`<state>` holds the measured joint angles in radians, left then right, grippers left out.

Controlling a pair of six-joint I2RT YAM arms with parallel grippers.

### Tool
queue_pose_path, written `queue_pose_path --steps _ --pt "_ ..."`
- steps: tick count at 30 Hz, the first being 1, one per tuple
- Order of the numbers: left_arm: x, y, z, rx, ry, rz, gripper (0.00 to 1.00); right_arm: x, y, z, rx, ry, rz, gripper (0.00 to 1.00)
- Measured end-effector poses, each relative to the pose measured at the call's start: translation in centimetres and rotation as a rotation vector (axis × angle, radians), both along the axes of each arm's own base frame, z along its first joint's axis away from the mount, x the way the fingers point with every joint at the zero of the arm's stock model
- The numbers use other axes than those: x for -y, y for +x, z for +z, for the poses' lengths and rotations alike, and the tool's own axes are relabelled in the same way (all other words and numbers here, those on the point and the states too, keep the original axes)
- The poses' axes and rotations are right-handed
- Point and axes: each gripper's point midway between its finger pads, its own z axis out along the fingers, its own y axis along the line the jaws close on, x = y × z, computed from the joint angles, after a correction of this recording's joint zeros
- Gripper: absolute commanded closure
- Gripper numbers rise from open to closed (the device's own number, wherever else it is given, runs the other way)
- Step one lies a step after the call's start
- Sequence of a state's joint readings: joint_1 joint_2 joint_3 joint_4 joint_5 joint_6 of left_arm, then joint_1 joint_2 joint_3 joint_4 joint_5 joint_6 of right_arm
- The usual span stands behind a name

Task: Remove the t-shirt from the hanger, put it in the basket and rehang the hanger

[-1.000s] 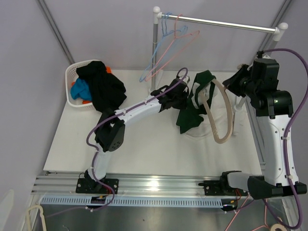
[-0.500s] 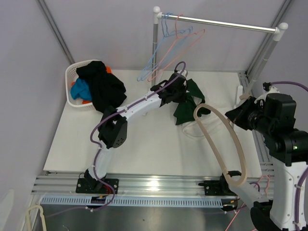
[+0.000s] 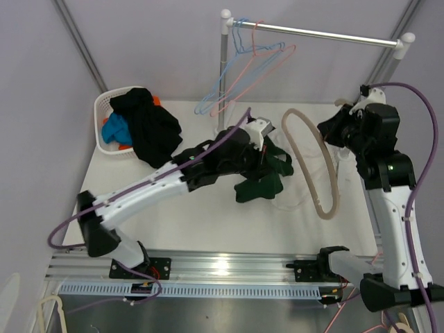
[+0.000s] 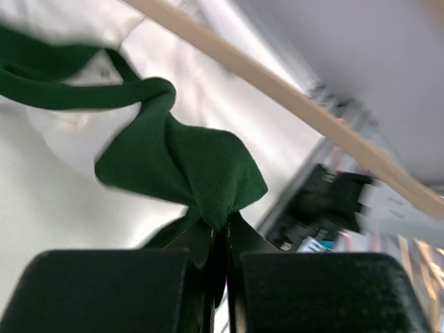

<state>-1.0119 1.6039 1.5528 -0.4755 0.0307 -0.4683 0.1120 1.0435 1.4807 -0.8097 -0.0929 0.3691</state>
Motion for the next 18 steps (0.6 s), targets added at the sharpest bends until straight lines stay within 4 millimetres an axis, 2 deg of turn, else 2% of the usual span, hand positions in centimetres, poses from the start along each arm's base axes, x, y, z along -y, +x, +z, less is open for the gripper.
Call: queue_pose_path --steps 2,5,7,9,10,12,16,17,18 --pt "-1.2 -2.5 4.4 0.047 -0.073 -0.041 1.00 0.1 2.4 0.6 0.042 -0.024 -0.005 1.00" --pt "-3.5 -4.7 8.7 0.085 -0.131 -0.061 1.00 0.0 6.7 2.7 0.122 -0.063 -0.001 1.00" --pt "-4.8 -5.0 10.5 0.105 -0.137 -0.058 0.99 0.0 9.1 3.9 0.169 -0.090 -0.001 1.00" --pt "-5.9 -4.5 12.5 0.123 -0.145 -0.043 0.99 0.0 11.0 5.1 0.218 -0.119 -0.001 1.00" --pt "-6.5 -3.9 13.7 0.127 -0.148 -0.034 0.99 0.0 11.8 5.8 0.242 -0.130 -0.002 1.00" --pt "-8.4 -1.2 17.7 0.170 -0.188 0.027 0.99 0.1 13.0 7.3 0.286 -0.150 -0.007 1.00" --pt "-12.9 5.9 29.0 0.401 -0.366 0.205 0.99 0.2 14.9 10.9 0.383 -0.166 -0.024 1.00" --pt "-14.3 6.8 31.3 0.464 -0.414 0.235 0.99 0.3 15.2 11.6 0.405 -0.168 -0.029 1.00" --pt "-15.5 7.5 32.6 0.503 -0.438 0.263 0.99 0.3 15.4 11.9 0.416 -0.171 -0.032 1.00"
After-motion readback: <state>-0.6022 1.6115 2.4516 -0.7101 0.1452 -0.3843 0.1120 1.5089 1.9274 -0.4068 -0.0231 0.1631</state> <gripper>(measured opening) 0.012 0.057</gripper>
